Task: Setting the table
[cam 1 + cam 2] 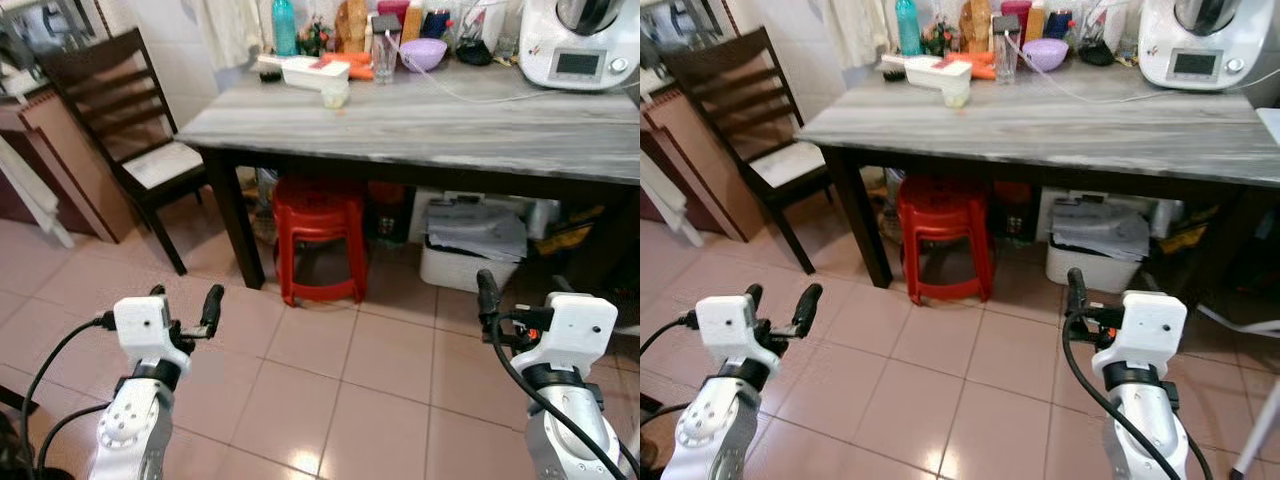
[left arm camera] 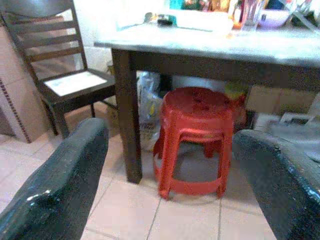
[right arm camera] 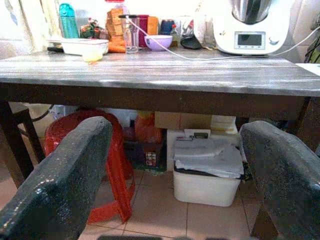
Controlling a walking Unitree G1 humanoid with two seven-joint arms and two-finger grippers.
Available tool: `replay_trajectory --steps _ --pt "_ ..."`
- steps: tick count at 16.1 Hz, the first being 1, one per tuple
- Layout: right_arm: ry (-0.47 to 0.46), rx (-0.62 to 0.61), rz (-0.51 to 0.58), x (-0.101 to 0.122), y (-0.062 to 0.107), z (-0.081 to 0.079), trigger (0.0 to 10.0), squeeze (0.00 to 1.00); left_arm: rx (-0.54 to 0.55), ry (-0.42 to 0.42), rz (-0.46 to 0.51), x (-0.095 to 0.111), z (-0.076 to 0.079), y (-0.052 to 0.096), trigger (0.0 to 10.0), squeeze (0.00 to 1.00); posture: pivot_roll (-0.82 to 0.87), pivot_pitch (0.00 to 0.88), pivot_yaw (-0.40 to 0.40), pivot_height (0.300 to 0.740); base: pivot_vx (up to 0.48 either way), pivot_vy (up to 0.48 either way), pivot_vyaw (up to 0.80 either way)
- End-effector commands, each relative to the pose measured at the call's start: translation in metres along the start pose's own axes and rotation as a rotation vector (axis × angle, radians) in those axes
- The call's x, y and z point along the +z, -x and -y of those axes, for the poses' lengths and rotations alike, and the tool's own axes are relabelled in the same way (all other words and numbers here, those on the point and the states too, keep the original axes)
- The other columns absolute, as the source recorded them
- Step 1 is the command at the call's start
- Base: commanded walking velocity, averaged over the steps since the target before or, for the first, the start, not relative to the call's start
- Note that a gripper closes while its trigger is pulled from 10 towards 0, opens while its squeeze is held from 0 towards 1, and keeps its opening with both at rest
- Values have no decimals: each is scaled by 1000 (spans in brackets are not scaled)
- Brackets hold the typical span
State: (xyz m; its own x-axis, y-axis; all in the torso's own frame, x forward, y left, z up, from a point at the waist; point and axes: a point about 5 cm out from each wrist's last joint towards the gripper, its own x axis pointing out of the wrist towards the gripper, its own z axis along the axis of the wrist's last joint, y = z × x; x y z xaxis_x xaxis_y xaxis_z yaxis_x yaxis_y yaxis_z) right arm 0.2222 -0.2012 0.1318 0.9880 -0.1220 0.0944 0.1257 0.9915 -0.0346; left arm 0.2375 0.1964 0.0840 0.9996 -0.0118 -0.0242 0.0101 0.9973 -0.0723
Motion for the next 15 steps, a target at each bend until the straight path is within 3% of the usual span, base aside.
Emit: replay_trajectory --steps 1,3,5,10,14,15 --pt "-9 17 17 6 -1 -5 10000 0 14 -33 -16 -2 -4 2 10000 0 -105 60 63 740 0 0 0" --pt "-14 18 11 6 -1 -6 10000 0 0 -25 -28 -2 -2 1 10000 0 -105 65 62 740 0 0 0" --pt "-24 22 5 4 -2 -8 10000 0 37 -20 -6 -1 -2 -3 10000 0 -105 65 62 740 0 0 -800" --pt "-55 27 -12 1 -2 -11 10000 0 -17 -16 22 6 5 -9 10000 0 -102 72 64 740 0 0 -563" --pt "-104 25 -25 -1 -5 -12 10000 0 -63 -15 87 25 16 -18 10000 0 -88 65 46 740 0 0 0" --pt "-114 17 -36 -2 -6 -10 10000 0 -122 -56 82 25 18 -17 10000 0 -82 65 31 740 0 0 0"
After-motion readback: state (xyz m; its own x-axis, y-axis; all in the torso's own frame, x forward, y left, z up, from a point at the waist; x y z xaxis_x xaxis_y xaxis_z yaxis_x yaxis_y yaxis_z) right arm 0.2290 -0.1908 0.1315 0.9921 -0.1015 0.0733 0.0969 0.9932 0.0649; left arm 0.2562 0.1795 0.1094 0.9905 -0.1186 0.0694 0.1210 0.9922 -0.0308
